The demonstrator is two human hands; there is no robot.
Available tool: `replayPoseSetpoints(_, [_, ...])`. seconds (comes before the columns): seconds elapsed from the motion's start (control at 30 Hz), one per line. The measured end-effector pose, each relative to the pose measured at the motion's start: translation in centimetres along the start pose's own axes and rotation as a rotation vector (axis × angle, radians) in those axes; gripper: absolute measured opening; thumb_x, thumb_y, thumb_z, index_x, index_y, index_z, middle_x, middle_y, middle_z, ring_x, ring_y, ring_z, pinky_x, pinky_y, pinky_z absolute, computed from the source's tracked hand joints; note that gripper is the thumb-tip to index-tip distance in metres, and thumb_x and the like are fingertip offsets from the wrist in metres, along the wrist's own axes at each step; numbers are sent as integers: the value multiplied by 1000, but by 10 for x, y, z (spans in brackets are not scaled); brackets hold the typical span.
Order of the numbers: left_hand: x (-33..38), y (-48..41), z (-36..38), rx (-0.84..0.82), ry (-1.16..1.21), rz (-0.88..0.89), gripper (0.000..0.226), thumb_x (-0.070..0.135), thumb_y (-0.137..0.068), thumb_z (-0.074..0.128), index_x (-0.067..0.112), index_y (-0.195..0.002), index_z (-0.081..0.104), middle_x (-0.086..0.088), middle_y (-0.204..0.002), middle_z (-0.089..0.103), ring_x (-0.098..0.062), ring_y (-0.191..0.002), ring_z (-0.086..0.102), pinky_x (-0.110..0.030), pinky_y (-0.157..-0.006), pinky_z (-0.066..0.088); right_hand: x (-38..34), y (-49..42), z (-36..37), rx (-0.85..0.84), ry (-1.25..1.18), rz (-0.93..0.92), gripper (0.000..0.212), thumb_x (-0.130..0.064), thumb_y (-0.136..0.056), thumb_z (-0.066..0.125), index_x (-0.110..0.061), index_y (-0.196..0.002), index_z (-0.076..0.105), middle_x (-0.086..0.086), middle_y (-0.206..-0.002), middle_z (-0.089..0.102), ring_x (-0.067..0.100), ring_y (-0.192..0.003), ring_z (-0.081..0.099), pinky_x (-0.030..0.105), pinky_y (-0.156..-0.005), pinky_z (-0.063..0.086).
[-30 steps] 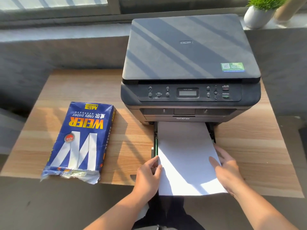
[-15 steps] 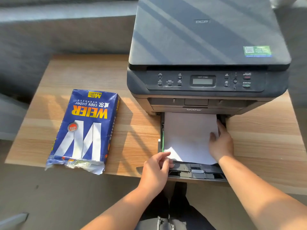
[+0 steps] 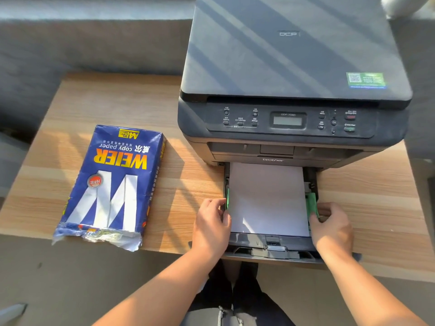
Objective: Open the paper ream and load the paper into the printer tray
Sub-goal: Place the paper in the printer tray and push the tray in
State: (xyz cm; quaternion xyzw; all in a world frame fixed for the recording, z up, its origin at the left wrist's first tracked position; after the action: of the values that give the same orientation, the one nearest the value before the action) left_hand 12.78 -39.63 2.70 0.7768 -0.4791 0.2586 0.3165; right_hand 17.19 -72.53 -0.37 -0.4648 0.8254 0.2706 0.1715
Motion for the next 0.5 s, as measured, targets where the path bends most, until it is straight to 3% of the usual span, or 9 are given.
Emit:
replayPoseSetpoints(0.17, [11,5,-1,60,-51,112,32,-4,-84,64,3,-115,71,-4,-99,71,-20,-91,66,-23,-84,50,8,-2,-3,9,-66,42,10,-12,-88,73,-10,-97,75,15,-94,78,36,-89,72,44,-83,58])
replayPoseSetpoints(0.27, [15,8,2,84,-47,150,36,-3,-85,65,0,-121,70,-8,-113,74,-23,-106,69,-33,-96,55,12,-2,-2,21,-124,60,9,-13,-89,72,-9,-95,77,15,-93,78,33,-87,71,41,-84,57])
replayPoseSetpoints(0.4, [19,15,11,79,-42,114,44,3,-86,69,2,-130,65,-10,-122,71,-27,-114,68,-40,-100,56,16,-2,-1,12,-147,94,12,-16,-89,73,-10,-98,79,14,-97,79,26,-83,65,38,-85,55])
replayPoseSetpoints(0.5, [19,20,12,79,-45,71,45,2,-85,68,1,-130,64,-11,-116,71,-29,-112,66,-35,-102,51,17,0,-1,2,-137,134,4,-27,-88,73,-27,-89,77,5,-92,78,30,-87,68,52,-95,55])
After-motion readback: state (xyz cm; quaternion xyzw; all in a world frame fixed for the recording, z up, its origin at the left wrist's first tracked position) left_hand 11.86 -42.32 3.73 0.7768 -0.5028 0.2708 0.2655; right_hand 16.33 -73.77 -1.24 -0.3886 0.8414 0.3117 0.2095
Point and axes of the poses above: each hand's wrist, its own y-axis away from the middle knuckle, its own z-axis out of the palm, x = y × z, the point moved 10 cm from there along -y, towards the middle knuckle
